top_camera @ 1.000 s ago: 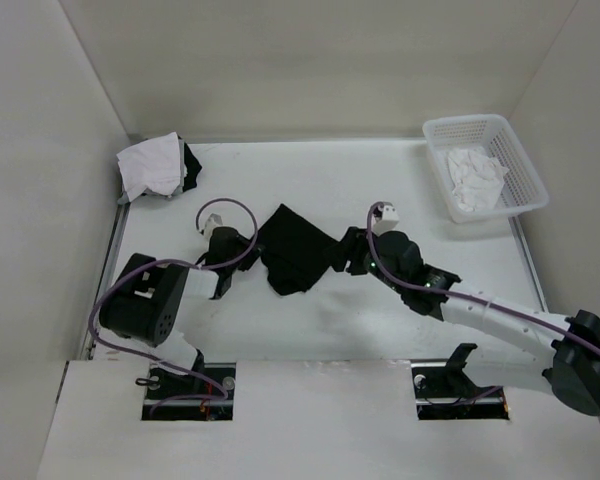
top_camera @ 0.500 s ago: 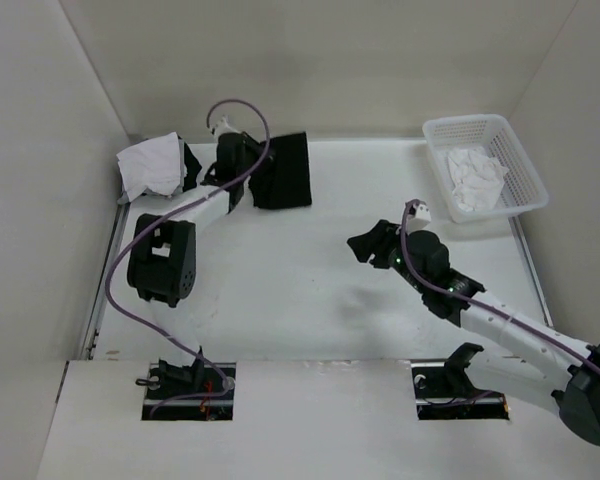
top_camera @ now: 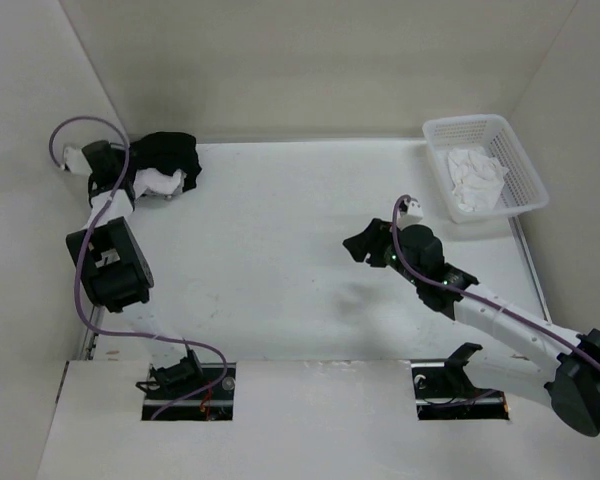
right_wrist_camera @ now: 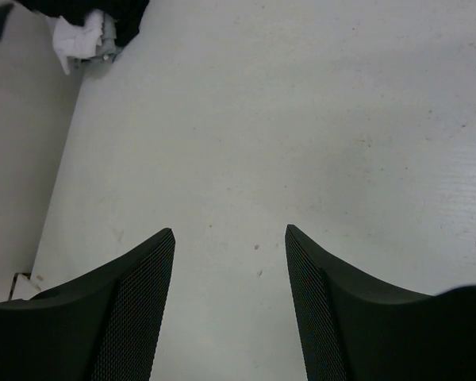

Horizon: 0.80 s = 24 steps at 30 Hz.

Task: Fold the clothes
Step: Neatly place the folded tank top to the corner

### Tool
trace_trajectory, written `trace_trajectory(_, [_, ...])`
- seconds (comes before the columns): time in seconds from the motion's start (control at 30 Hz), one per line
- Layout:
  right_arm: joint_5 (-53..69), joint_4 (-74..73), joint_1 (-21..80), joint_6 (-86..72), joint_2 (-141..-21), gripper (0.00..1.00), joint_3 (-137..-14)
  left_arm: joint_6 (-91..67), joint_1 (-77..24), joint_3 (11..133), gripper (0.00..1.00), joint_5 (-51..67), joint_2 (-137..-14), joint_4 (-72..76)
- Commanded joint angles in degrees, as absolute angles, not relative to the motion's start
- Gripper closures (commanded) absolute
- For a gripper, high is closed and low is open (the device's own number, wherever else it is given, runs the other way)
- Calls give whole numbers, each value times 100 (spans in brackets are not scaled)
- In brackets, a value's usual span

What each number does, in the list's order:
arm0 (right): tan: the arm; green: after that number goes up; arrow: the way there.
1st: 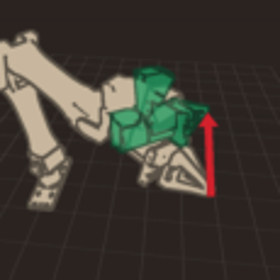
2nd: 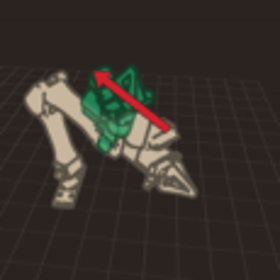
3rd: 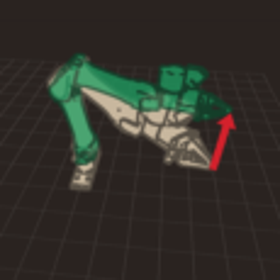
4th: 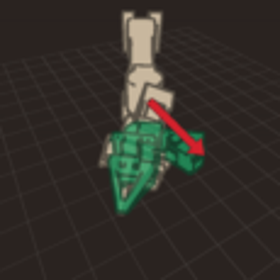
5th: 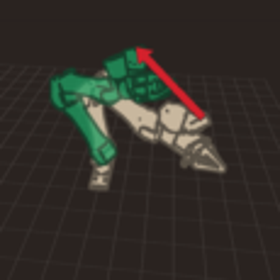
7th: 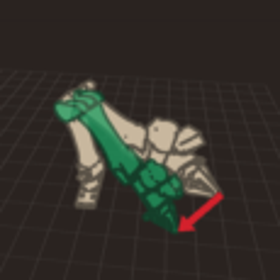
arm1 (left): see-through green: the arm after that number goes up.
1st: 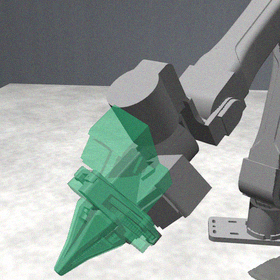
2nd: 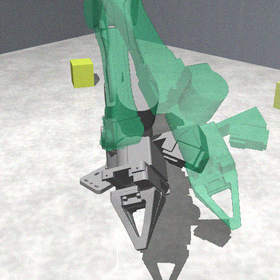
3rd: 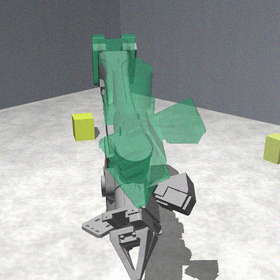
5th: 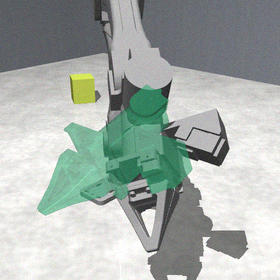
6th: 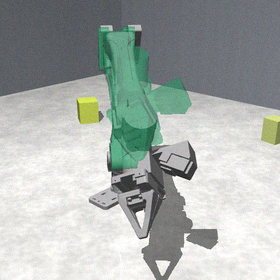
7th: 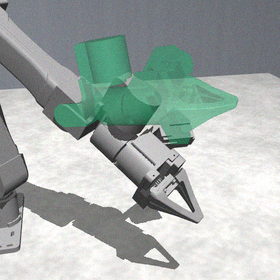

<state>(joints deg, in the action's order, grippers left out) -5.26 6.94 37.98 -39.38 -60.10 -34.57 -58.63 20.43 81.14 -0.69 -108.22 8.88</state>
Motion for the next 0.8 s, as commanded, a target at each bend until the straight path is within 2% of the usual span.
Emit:
trace_trajectory(0.0, [-413,967,3889,-3867,-6055,37,-3718,-6714,2114,7280,58,-263,-10706,1044])
trace_trajectory(0.23, [-545,932,3924,-3841,-6135,37,-3612,-7048,1816,5812,53,-1387,-9319,1643])
trace_trajectory(0.27, [-580,949,3924,-3858,-6135,41,-3595,-7084,1658,5601,53,-1563,-9081,1652])
trace_trajectory(0.33, [-676,923,3924,-3858,-6135,59,-3638,-7067,1281,5240,53,-1801,-8677,1705])
trace_trajectory(0.4, [-886,879,3924,-3815,-6161,90,-3778,-6970,658,4819,54,-2116,-8203,1871])
trace_trajectory(0.43, [-992,748,3924,-3788,-6196,98,-3919,-6918,272,4590,54,-2327,-7957,1976])
trace_trajectory(0.47, [-1132,564,3924,-3701,-6275,100,-4103,-6839,-193,4414,54,-2555,-7745,2082])
trace_trajectory(0.6, [-2037,62,3557,-3280,-6792,96,-5025,-6128,-2205,4140,55,-3137,-7392,2451])
trace_trajectory(0.7, [-2714,-35,2855,-2762,-7442,89,-5772,-5618,-3559,4131,55,-3094,-7532,2566])
trace_trajectory(0.77, [-3153,-88,2213,-2593,-7899,79,-6168,-5310,-4264,4105,52,-2745,-7716,2602])
